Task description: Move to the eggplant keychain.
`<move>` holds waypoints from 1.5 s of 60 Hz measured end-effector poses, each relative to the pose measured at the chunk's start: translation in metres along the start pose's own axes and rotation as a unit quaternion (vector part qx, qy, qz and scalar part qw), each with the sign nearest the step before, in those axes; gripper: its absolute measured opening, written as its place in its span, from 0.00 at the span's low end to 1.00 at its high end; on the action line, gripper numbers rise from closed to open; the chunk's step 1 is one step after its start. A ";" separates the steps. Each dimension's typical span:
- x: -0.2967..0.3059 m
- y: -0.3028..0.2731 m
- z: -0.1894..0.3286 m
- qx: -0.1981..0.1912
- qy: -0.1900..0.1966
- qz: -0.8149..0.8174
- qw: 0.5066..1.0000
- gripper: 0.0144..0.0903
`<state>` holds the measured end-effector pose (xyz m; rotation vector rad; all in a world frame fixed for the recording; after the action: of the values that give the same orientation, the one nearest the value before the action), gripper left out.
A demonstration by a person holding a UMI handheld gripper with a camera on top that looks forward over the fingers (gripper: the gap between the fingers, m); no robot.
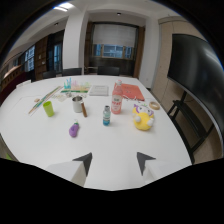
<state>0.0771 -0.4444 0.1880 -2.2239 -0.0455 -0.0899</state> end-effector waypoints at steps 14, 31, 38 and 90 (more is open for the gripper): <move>-0.032 0.020 -0.040 -0.007 0.031 0.001 1.000 0.93; -0.133 0.039 -0.050 -0.017 0.007 0.000 1.000 0.94; -0.163 0.024 -0.026 -0.006 -0.007 -0.009 1.000 0.93; -0.214 -0.008 0.217 -0.078 -0.029 0.001 0.997 0.93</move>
<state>-0.1259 -0.2675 0.0457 -2.3820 -0.0701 -0.0296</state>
